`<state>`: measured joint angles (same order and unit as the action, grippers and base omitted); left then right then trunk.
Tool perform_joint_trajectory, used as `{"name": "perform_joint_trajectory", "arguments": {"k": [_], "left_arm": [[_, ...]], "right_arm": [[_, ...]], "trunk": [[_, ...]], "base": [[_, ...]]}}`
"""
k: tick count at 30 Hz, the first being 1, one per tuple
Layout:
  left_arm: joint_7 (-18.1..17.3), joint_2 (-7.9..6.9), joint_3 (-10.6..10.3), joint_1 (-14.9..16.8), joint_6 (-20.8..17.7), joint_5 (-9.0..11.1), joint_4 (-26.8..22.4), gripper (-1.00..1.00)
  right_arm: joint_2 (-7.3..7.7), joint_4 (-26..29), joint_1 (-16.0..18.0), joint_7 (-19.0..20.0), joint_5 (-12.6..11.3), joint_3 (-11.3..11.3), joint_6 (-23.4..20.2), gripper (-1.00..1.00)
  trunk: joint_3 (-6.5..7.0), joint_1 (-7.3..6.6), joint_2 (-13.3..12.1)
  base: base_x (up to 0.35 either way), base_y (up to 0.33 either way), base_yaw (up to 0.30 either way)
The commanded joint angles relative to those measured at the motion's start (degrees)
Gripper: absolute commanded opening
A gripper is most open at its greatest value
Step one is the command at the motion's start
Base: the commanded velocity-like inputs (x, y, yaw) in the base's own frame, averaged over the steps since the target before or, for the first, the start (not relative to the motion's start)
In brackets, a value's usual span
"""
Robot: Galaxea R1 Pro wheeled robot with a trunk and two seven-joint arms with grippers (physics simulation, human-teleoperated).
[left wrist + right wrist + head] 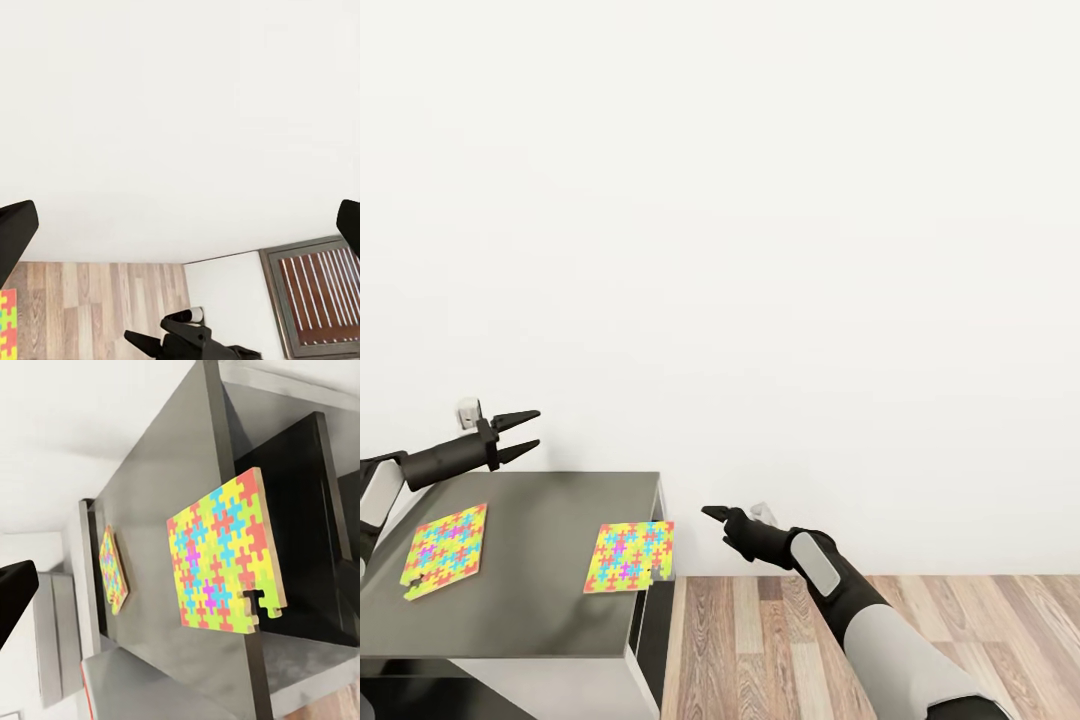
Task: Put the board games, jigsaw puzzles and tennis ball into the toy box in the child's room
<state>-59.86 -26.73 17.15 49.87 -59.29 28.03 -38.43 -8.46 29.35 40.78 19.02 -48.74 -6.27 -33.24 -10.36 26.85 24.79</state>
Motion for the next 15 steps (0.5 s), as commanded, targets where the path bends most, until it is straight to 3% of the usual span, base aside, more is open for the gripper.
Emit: {"name": "perform_joint_trajectory", "arguments": {"k": [1,15], "left_arm": [[-0.25,0.04,0.08,0.06,-0.21,-0.15,0.02,1.00],[-0.26,0.47,0.08,0.05,-0.21,-0.17,0.02,1.00]], "right_arm": [[0.02,0.01,0.06,0.03,-0.07,-0.06,-0.11,1.00],[-0.12,0.01,0.00,-0.06,0.20,-0.16,0.10,1.00]], "trunk": [[-0.30,0.25,0.53],[-2.81,3.33,6.15]], "base": [[0.000,0.000,0.000],[0.000,0.000,0.000]]}}
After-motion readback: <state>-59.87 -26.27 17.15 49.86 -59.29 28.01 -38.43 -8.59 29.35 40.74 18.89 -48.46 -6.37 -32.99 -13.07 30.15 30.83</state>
